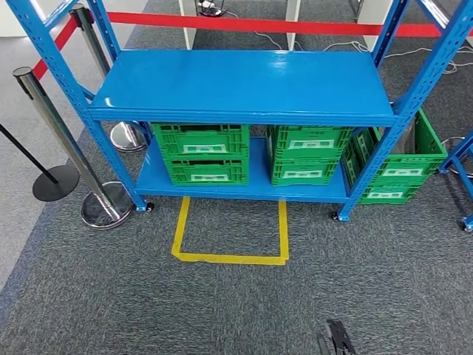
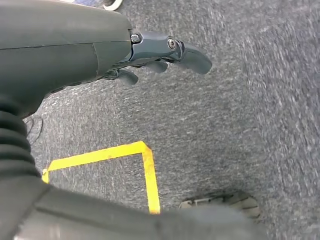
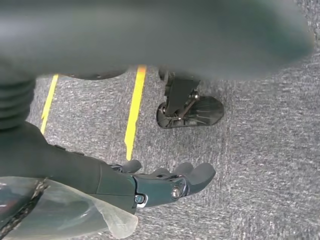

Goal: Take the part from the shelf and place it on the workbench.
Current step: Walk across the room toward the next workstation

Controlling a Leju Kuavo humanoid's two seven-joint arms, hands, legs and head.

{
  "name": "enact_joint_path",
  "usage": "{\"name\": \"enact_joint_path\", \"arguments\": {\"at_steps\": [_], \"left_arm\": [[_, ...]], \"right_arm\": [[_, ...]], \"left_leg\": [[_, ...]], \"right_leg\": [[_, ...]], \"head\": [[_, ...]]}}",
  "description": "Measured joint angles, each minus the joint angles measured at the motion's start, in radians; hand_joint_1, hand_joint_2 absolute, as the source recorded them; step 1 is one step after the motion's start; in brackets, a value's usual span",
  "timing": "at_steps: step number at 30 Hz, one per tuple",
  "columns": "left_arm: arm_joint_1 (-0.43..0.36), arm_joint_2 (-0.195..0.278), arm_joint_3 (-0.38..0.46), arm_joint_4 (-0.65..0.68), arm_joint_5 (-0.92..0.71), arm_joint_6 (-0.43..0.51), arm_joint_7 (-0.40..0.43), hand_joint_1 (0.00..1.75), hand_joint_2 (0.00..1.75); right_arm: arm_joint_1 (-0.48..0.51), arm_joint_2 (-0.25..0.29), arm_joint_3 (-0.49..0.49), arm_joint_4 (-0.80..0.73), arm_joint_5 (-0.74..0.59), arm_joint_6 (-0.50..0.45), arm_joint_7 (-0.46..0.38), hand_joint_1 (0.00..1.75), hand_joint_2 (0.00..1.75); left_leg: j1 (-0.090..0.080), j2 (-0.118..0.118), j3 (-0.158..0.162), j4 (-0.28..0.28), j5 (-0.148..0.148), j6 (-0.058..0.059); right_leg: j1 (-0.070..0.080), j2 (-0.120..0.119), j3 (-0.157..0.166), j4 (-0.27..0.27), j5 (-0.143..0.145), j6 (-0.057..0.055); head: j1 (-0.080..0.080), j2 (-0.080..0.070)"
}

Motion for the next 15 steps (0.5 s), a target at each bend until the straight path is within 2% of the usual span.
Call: {"name": "enact_joint_path", "arguments": {"at_steps": [7,15], "left_arm": [[-0.004,0.013,-0.045,0.011,0.003,-0.02,0.011,0.0,0.0],[-0.006,0.02,-0.06,0.016,0.003,-0.021,0.011,0.0,0.0]], "right_arm": [[-0.006,0.0,-0.001,0.015,-0.004,0.013,0.006,0.0,0.0],[-0.007,0.0,-0.001,0.022,-0.005,0.013,0.006,0.0,0.0]], "left_leg": [[0.0,0.0,0.001,0.0,0.0,0.0],[0.0,0.0,0.002,0.0,-0.001,0.0]], "right_leg": [[0.0,0.0,0.004,-0.005,0.0,0.0],[0.0,0.0,0.007,-0.007,0.0,0.0]], "head": [[0.0,0.0],[0.0,0.0]]}}
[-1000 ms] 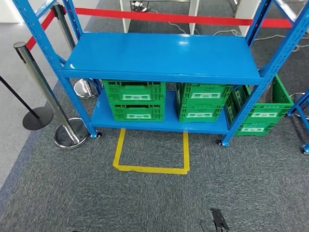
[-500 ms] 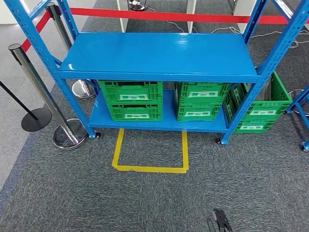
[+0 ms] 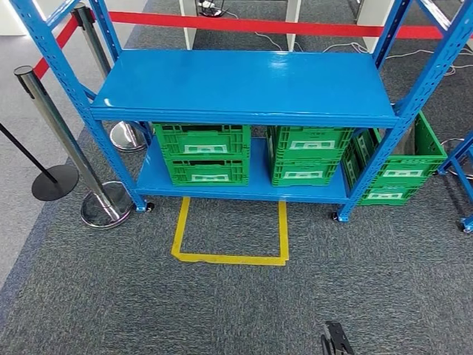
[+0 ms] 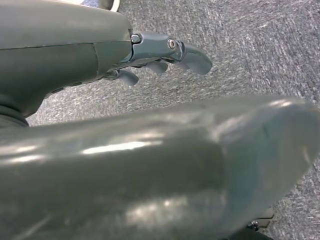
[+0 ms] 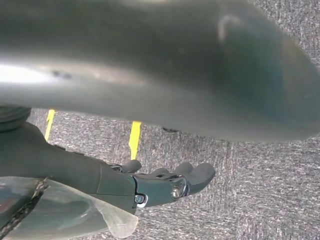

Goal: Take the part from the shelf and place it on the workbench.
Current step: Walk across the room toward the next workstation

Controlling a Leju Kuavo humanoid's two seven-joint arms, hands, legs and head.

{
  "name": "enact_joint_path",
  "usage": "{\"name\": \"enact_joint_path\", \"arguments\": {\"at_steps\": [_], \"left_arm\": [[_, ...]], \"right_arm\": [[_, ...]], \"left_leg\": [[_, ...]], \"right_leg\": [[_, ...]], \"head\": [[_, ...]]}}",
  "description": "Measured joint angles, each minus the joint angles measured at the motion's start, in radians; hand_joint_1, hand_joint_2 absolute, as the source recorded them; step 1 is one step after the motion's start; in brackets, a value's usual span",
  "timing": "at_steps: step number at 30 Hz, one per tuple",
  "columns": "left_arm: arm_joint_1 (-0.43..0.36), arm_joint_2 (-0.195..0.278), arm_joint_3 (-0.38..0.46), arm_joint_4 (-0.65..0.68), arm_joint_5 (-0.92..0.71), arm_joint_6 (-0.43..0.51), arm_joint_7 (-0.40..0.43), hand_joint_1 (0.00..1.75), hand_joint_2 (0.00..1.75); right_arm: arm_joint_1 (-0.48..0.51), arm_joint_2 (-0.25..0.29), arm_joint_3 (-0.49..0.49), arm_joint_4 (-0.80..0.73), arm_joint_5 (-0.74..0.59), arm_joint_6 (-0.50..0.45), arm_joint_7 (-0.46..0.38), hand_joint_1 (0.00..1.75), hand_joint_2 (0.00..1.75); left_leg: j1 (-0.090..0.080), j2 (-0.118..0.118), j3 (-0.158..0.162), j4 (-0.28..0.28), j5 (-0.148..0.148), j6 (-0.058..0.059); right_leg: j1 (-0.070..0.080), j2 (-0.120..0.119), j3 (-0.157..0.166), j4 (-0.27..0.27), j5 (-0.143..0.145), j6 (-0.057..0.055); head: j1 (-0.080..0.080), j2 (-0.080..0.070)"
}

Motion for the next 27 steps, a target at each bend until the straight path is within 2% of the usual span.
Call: {"name": "enact_joint_path", "arguments": {"at_steps": [6,10,27], "left_arm": [[0.0,0.001,-0.004,0.001,0.0,-0.001,0.0,0.0,0.0],[-0.001,0.001,-0.005,0.002,0.0,-0.001,0.0,0.0,0.0],[-0.005,0.004,-0.03,0.004,0.115,0.022,-0.031,0.0,0.0]], "right_arm": [[0.0,0.0,0.0,0.001,-0.001,0.0,0.0,0.0,0.0],[0.0,0.0,0.0,0.002,-0.001,0.0,0.0,0.0,1.75],[-0.004,0.0,0.0,0.008,-0.033,0.014,0.01,0.0,1.75]], "left_leg": [[0.0,0.0,0.0,0.0,0.0,0.0],[0.0,0.0,0.0,0.0,-0.001,0.0],[0.0,0.0,0.001,0.0,-0.001,-0.001]], "right_leg": [[0.0,0.0,0.0,-0.001,0.0,0.0],[0.0,0.0,0.001,-0.001,0.0,0.0],[0.0,0.0,0.001,-0.001,0.0,0.0]], "head": [[0.0,0.0],[0.0,0.0],[0.0,0.0]]}}
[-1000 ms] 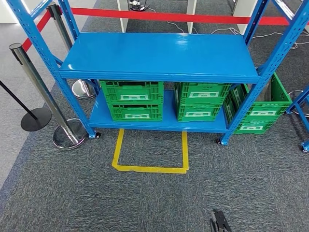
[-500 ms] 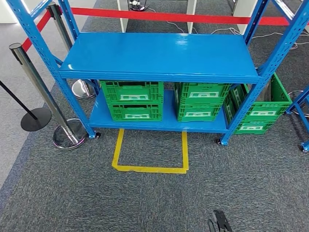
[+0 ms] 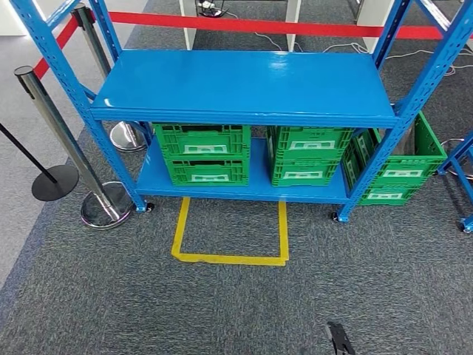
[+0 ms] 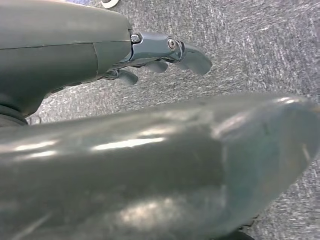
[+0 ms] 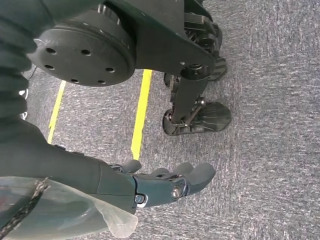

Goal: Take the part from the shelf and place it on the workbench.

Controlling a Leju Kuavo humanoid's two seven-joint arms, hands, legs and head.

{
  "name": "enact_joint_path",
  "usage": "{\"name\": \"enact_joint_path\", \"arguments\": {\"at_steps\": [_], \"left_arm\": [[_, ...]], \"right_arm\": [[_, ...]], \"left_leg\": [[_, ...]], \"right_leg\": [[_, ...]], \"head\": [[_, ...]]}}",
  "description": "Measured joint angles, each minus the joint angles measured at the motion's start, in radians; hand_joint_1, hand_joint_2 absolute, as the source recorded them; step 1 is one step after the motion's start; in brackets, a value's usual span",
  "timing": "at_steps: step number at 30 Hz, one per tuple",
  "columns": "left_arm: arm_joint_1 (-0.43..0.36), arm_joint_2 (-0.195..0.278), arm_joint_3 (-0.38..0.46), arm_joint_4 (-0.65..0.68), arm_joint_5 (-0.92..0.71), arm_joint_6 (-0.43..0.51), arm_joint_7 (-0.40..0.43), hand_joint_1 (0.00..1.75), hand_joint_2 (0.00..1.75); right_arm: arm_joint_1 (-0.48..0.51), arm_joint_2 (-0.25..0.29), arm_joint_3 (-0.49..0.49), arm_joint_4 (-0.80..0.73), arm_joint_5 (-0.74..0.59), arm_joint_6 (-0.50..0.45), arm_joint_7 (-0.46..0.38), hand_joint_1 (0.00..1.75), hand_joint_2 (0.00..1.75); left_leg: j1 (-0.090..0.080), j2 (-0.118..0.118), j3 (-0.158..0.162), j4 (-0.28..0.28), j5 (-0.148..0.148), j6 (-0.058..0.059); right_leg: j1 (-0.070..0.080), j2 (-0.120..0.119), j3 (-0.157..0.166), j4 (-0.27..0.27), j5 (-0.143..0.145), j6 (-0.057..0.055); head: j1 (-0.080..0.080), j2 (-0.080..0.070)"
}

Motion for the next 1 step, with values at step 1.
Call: {"name": "enact_joint_path", "arguments": {"at_steps": [1], "left_arm": [[0.0,0.0,-0.002,0.0,0.003,0.0,-0.002,0.0,0.0]], "right_arm": [[0.0,0.0,0.0,0.0,0.0,0.0,0.0,0.0,1.75]], "left_leg": [[0.0,0.0,0.0,0.0,0.0,0.0]], "right_leg": [[0.0,0.0,0.0,0.0,0.0,0.0]], "head": [[0.0,0.0]]}}
